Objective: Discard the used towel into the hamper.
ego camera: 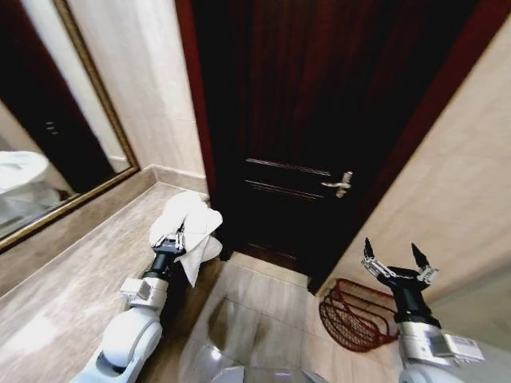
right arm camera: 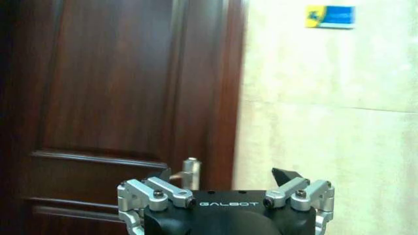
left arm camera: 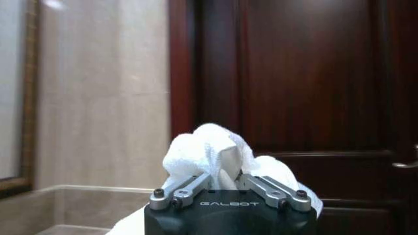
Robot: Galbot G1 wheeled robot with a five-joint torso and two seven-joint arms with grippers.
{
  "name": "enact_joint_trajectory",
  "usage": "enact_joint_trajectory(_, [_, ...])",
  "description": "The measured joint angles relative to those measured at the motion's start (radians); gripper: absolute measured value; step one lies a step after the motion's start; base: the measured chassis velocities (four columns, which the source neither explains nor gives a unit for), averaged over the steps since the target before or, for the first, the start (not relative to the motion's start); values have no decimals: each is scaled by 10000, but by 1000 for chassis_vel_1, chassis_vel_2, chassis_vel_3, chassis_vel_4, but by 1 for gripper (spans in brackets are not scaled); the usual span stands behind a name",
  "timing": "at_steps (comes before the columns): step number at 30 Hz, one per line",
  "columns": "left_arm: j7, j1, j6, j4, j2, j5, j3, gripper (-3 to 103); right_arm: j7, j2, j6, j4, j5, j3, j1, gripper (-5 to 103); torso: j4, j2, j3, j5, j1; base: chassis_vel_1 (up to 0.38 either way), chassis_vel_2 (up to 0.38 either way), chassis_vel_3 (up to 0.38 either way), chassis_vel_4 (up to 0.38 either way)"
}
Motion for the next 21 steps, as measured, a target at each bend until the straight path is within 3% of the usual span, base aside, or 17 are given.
enact_joint_trajectory(21, [494, -430, 106, 633, -31, -309, 191, 5, 204, -3, -274, 17, -146, -144, 98, 100, 1, 0, 0, -1, 0, -127, -122, -126, -125])
